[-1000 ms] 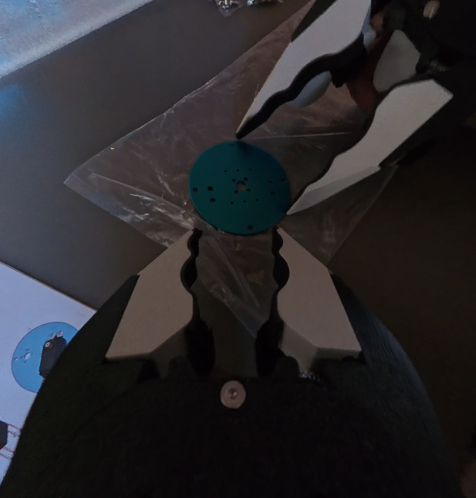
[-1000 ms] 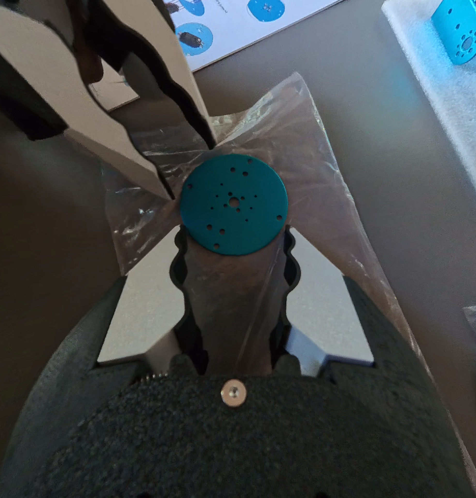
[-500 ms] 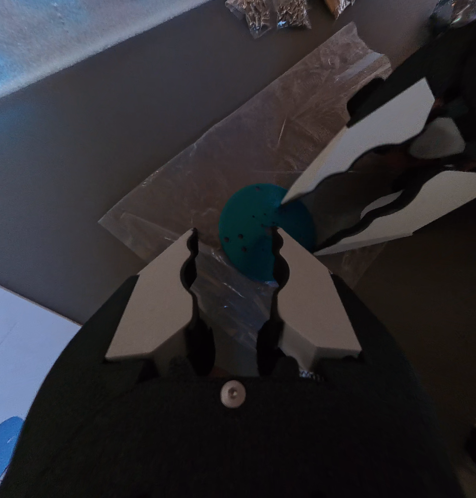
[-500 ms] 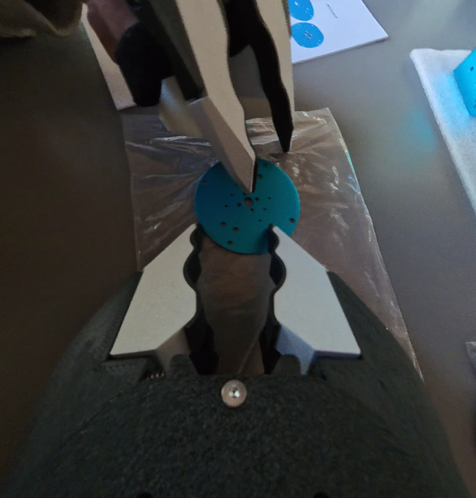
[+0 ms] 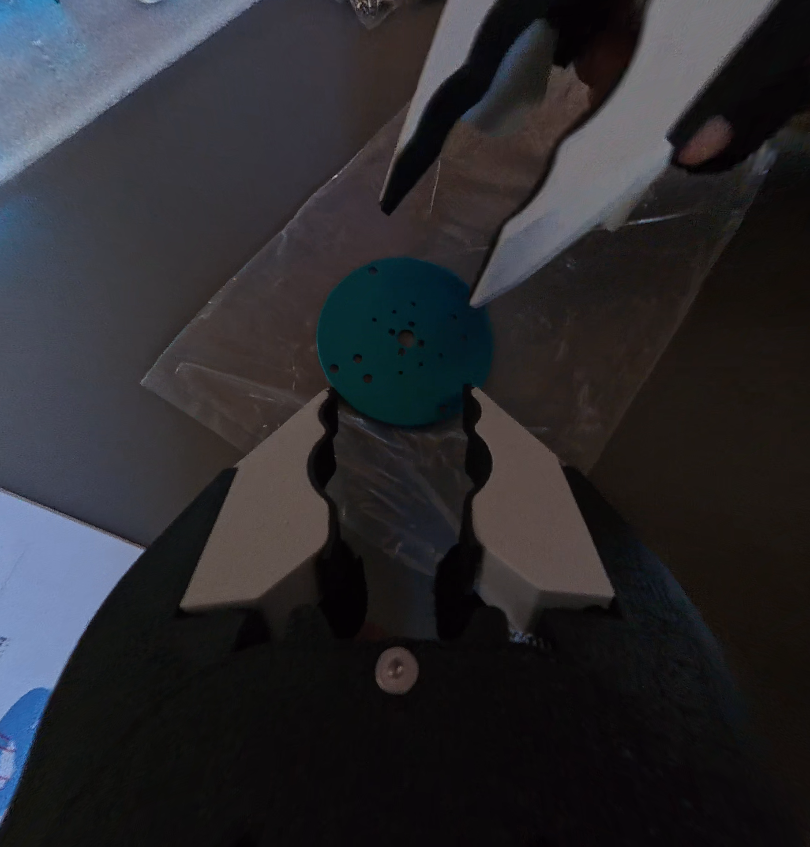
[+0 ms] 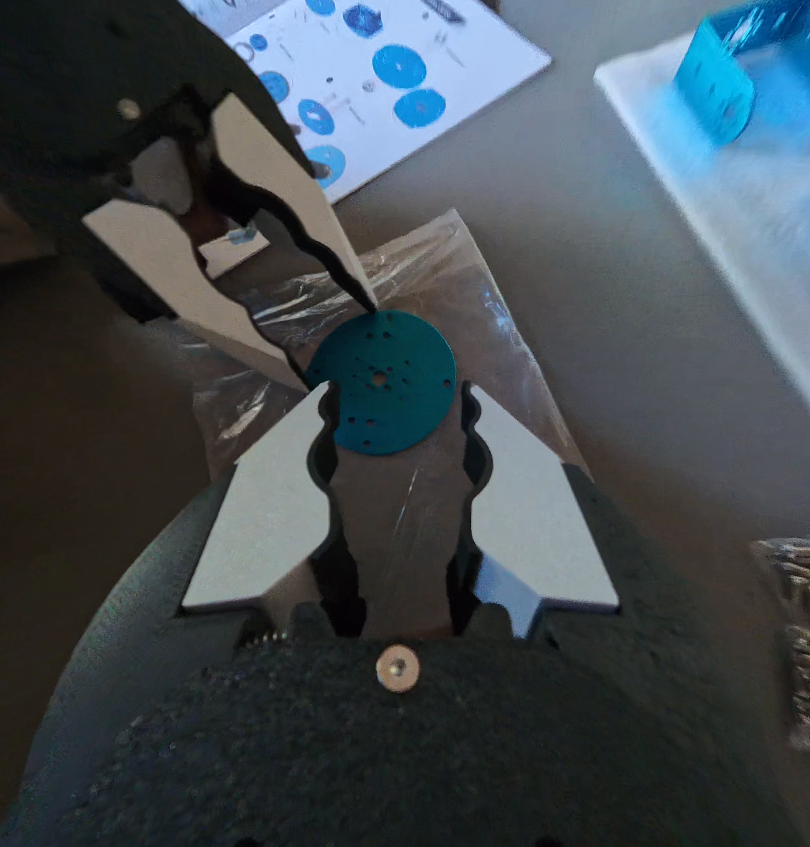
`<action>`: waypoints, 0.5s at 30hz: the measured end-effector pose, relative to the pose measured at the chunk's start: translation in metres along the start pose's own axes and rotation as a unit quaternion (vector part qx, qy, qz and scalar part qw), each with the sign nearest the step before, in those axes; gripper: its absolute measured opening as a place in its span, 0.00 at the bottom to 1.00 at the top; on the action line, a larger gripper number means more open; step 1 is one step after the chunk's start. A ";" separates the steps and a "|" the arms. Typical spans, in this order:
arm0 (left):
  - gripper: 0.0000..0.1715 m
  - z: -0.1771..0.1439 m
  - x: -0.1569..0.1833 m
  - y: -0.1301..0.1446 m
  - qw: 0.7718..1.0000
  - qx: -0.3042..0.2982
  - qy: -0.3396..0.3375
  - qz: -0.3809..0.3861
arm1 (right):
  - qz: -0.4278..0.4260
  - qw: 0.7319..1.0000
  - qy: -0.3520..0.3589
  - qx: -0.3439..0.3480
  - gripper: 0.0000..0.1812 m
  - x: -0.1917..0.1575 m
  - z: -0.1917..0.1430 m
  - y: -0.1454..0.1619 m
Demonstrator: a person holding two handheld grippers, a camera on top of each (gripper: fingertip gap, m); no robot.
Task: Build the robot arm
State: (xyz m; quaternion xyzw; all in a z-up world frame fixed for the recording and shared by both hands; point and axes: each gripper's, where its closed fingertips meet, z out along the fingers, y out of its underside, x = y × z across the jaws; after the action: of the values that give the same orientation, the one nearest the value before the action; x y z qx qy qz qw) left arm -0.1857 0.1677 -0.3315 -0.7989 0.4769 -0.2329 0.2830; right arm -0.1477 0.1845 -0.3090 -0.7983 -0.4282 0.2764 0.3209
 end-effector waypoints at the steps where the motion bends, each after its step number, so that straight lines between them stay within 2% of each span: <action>1: 0.31 0.001 -0.001 0.001 1.000 0.000 -0.011 0.010 | 0.017 1.000 -0.015 -0.008 0.30 0.002 0.003 0.002; 4: 0.30 0.002 -0.001 0.000 1.000 0.002 -0.025 0.018 | 0.044 0.998 -0.042 -0.030 0.30 0.007 0.015 0.012; 7: 0.31 0.002 -0.001 -0.001 0.999 0.015 -0.025 0.017 | 0.066 0.996 -0.064 -0.020 0.27 0.007 0.017 0.009; 10: 0.28 0.002 -0.004 -0.001 0.999 0.027 -0.029 0.010 | 0.106 0.989 -0.104 -0.020 0.29 0.000 0.015 0.006; 15: 0.28 0.002 -0.004 -0.002 0.999 0.039 -0.029 0.004 | 0.209 0.963 -0.171 0.006 0.29 -0.001 0.009 0.000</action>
State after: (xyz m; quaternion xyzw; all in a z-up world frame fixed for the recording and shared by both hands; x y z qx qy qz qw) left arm -0.1849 0.1722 -0.3320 -0.7917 0.4622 -0.2273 0.3284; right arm -0.1547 0.1860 -0.3149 -0.8090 -0.2984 0.4722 0.1829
